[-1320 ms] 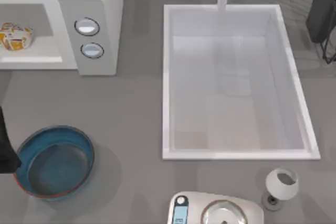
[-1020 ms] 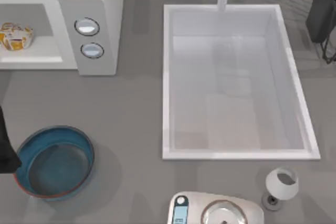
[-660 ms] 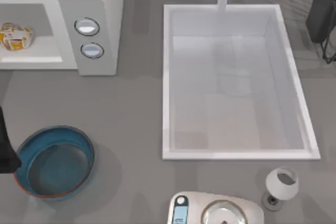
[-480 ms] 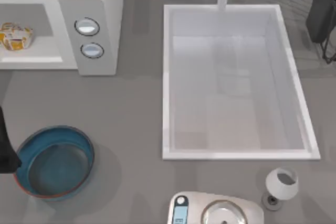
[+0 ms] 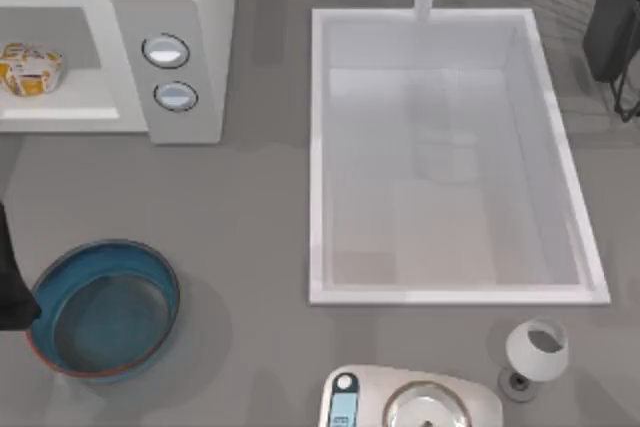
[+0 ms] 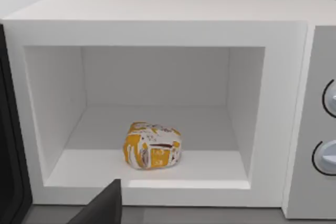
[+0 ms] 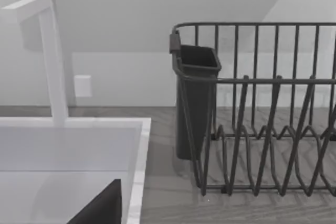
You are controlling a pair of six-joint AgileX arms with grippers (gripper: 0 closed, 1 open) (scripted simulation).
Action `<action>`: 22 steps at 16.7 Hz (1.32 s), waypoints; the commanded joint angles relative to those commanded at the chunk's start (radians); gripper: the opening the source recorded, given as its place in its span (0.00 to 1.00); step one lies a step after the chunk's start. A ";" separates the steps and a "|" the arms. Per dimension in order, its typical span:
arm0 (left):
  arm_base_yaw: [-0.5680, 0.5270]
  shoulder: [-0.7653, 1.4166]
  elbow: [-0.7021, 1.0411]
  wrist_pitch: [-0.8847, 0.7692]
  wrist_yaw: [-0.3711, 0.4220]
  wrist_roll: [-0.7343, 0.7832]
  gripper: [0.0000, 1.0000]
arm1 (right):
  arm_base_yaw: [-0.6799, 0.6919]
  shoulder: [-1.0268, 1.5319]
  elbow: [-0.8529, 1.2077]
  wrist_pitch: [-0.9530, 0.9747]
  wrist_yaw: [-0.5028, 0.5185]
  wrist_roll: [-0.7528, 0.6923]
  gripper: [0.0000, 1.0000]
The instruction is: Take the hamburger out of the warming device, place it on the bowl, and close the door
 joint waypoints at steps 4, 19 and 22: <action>0.001 0.029 0.012 0.013 0.002 0.001 1.00 | 0.000 0.000 0.000 0.000 0.000 0.000 1.00; 0.060 1.184 0.486 0.531 0.077 0.030 1.00 | 0.000 0.000 0.000 0.000 0.000 0.000 1.00; 0.075 1.497 0.615 0.672 0.097 0.038 1.00 | 0.000 0.000 0.000 0.000 0.000 0.000 1.00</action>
